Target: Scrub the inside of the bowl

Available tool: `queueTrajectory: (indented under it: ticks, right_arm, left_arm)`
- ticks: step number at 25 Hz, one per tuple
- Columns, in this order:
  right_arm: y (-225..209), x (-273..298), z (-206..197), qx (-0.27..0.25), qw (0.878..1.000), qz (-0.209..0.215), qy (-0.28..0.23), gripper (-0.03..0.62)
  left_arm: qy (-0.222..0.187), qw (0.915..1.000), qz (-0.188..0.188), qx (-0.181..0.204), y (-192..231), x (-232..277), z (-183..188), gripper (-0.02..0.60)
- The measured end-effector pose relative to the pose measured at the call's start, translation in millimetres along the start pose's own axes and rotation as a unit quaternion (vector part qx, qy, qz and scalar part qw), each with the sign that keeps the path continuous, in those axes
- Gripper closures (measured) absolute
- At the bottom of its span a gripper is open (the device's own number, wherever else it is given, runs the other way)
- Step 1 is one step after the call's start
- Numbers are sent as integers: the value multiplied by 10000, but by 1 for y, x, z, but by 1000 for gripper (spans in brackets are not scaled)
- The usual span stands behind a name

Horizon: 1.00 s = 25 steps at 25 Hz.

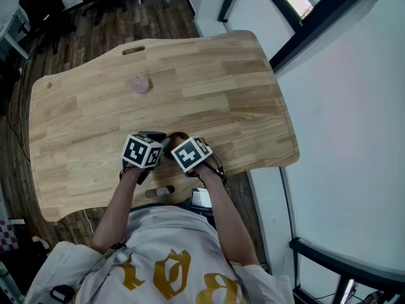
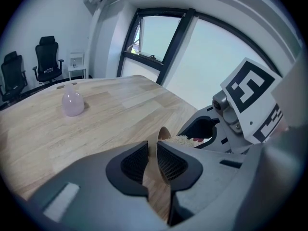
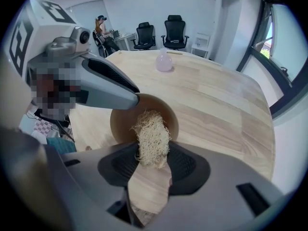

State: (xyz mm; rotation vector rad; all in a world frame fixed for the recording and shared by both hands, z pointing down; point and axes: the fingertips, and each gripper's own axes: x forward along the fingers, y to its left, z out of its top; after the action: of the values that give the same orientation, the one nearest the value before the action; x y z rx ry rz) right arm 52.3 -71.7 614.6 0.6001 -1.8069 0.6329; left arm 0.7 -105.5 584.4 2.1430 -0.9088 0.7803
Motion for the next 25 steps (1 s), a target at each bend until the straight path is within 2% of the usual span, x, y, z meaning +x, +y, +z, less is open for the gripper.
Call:
queueTrajectory:
  ticks: [4,9,16,25]
  right_arm:
    - [-8,-6,5,269,9989,-154,-341,422]
    - [-7,-8,9,213,9984,-214,-483,422]
    - [1,-8,17,-1,9977,-70,-671,422]
    - [20,-6,21,-490,9962,259,-673,422]
  left_arm:
    - [-43,9999,-54,-79,-1,-1,1,529]
    - [-97,9999,-70,-112,-1,-1,3,529]
    - [-198,9998,-30,-77,2,-4,6,529]
    - [-188,9995,-72,-233,5,-5,4,529]
